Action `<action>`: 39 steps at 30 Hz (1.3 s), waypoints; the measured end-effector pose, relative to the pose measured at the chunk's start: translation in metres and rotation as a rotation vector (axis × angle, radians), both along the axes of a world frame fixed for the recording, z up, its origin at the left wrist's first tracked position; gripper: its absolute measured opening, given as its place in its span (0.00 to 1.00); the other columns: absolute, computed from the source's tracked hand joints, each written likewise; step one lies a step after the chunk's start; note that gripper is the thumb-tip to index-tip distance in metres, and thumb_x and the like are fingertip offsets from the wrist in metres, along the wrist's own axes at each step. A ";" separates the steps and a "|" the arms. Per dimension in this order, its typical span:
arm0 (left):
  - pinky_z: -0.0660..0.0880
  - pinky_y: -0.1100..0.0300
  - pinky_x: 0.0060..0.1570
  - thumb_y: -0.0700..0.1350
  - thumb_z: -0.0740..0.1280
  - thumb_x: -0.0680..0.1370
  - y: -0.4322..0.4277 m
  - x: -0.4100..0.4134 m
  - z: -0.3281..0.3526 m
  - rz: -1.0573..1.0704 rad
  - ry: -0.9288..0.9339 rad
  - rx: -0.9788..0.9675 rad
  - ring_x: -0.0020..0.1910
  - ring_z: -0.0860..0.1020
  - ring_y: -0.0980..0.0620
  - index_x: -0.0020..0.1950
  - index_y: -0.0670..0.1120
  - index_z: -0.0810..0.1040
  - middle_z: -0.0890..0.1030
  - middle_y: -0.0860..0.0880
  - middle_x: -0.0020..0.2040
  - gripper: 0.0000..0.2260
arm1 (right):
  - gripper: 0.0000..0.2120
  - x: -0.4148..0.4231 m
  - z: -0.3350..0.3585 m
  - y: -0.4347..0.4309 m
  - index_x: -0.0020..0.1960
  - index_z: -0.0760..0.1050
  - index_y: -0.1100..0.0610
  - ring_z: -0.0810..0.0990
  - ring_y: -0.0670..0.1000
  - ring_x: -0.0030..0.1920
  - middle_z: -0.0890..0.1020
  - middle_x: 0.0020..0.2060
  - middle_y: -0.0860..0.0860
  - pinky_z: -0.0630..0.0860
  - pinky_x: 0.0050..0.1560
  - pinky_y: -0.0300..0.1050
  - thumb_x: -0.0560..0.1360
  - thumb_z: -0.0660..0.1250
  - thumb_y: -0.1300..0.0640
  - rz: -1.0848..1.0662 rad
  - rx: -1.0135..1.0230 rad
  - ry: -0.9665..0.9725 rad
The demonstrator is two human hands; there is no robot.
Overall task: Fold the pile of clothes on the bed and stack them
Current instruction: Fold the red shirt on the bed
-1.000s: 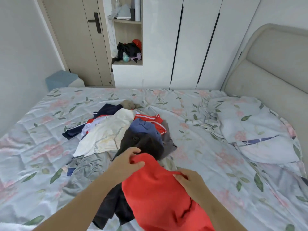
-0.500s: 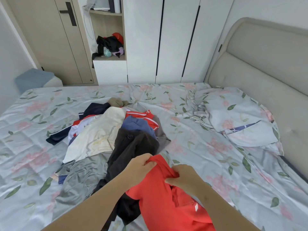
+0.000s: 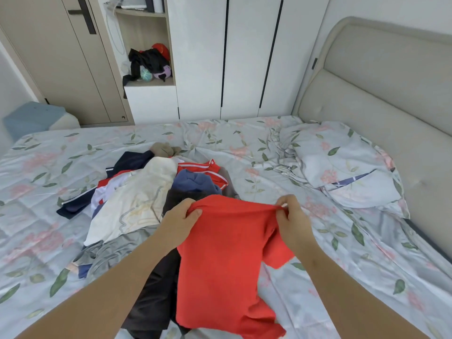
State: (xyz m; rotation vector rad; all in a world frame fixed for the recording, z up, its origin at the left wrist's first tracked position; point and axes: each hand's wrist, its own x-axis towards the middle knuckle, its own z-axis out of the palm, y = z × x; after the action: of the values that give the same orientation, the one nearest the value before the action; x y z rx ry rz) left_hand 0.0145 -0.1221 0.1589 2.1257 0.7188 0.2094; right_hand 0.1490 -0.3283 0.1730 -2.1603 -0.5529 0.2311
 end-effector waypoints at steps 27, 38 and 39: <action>0.74 0.62 0.46 0.42 0.58 0.82 -0.049 0.033 0.024 -0.096 -0.150 -0.819 0.42 0.77 0.55 0.47 0.46 0.76 0.80 0.49 0.43 0.08 | 0.19 -0.016 0.014 0.001 0.52 0.73 0.43 0.77 0.45 0.41 0.79 0.43 0.49 0.73 0.35 0.32 0.70 0.71 0.64 0.250 0.024 0.284; 0.73 0.56 0.52 0.44 0.60 0.81 -0.064 0.048 0.018 -0.121 -0.040 -0.682 0.47 0.76 0.52 0.49 0.47 0.76 0.78 0.47 0.46 0.06 | 0.13 -0.005 -0.004 -0.043 0.39 0.77 0.50 0.75 0.45 0.35 0.78 0.33 0.45 0.72 0.41 0.40 0.74 0.63 0.67 -0.039 0.012 0.245; 0.72 0.55 0.53 0.44 0.61 0.81 -0.065 0.049 0.016 -0.133 -0.029 -0.644 0.49 0.75 0.51 0.49 0.48 0.76 0.78 0.46 0.47 0.05 | 0.15 -0.004 -0.003 -0.044 0.39 0.77 0.48 0.76 0.44 0.37 0.79 0.34 0.44 0.74 0.43 0.42 0.73 0.62 0.67 -0.046 0.030 0.257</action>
State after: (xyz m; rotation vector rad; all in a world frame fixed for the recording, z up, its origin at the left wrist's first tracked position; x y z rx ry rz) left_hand 0.0637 -0.1875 0.1752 1.5409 0.5317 -0.0620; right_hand 0.1448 -0.3720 0.1704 -2.0714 -0.3564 0.4649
